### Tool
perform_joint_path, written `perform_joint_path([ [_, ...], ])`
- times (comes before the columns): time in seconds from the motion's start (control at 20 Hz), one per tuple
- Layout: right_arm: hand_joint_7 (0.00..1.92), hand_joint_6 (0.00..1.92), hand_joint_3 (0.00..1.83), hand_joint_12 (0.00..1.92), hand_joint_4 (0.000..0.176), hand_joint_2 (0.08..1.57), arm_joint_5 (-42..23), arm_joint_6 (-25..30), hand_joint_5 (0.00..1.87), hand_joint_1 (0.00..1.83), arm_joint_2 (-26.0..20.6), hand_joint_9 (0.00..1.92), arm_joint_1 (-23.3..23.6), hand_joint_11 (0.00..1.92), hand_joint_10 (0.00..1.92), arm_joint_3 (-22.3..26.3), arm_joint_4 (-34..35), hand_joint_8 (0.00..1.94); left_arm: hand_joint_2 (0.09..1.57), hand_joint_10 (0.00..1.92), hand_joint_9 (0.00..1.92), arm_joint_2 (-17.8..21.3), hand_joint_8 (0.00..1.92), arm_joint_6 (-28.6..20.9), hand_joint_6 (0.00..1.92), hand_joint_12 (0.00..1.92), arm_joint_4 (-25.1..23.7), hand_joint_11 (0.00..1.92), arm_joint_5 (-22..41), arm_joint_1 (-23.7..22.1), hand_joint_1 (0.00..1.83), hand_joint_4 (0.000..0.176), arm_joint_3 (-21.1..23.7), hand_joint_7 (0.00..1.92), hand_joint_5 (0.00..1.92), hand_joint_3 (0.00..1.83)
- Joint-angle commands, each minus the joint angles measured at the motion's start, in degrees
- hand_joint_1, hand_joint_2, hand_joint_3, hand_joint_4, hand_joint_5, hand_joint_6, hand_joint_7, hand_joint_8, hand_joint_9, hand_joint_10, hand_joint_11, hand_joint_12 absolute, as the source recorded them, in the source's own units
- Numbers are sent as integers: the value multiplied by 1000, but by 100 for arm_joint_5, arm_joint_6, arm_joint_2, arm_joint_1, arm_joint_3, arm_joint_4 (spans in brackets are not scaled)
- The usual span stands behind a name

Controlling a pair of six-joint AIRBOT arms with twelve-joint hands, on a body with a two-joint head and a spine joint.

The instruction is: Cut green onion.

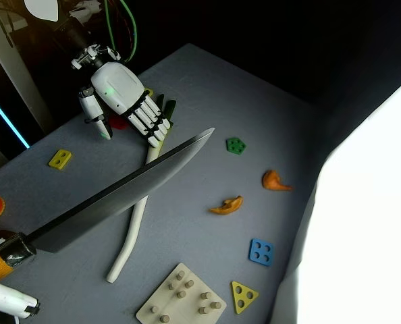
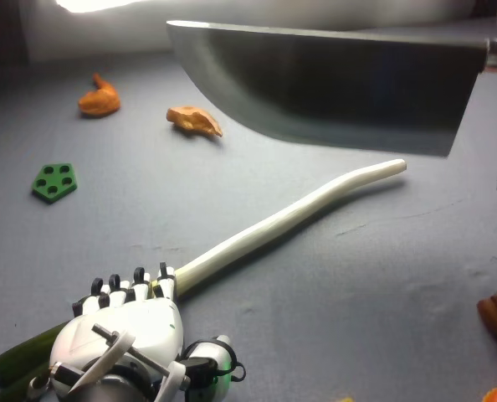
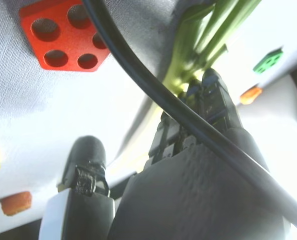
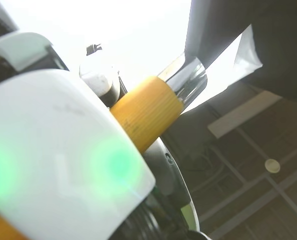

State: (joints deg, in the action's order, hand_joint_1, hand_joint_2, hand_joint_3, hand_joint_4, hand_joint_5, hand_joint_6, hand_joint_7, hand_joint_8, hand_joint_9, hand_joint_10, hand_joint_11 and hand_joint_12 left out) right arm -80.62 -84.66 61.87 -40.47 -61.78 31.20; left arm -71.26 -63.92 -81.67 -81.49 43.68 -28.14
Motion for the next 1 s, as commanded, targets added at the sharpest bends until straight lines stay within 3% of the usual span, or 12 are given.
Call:
perform_joint_path([
  [0.0, 1577, 1921, 841, 1921, 176, 764, -782, 131, 1381, 1529, -49, 1644, 90, 1705, 1921, -55, -355, 1941, 1423, 0, 0, -26, 0, 14, 0, 0, -151, 0, 30, -8, 30, 0, 1, 0, 0, 8],
  [0.3, 1587, 1921, 825, 1921, 176, 765, -1079, 312, 1360, 1510, 232, 1647, 128, 1712, 1921, -768, -608, 1941, 1404, 0, 0, -26, 0, 14, 3, 0, -217, 0, 30, -14, 173, 0, -19, 0, 15, 0],
  [0.5, 1558, 1921, 829, 1921, 176, 750, -1150, 532, 1271, 1524, 520, 1620, 198, 1683, 1921, -1331, -451, 1941, 1417, 0, 0, -23, 3, 14, 2, 10, -259, 16, 29, -14, 83, 0, -44, 11, 13, 4],
  [0.75, 1578, 1921, 895, 1921, 176, 719, -723, 1179, 1299, 1547, 1022, 1634, 354, 1693, 1921, -2405, -429, 1941, 1418, 0, 0, -17, 0, 14, 1, 32, -343, 2, 31, -41, 112, 0, -37, 12, 27, 2],
  [0.95, 1582, 1921, 897, 1921, 176, 716, -454, 1430, 1347, 1549, 1199, 1634, 419, 1699, 1921, -2843, -481, 1941, 1423, 0, 0, -6, 2, 16, 5, 8, -386, 0, 73, -69, 97, 0, -36, 22, 40, 3],
])
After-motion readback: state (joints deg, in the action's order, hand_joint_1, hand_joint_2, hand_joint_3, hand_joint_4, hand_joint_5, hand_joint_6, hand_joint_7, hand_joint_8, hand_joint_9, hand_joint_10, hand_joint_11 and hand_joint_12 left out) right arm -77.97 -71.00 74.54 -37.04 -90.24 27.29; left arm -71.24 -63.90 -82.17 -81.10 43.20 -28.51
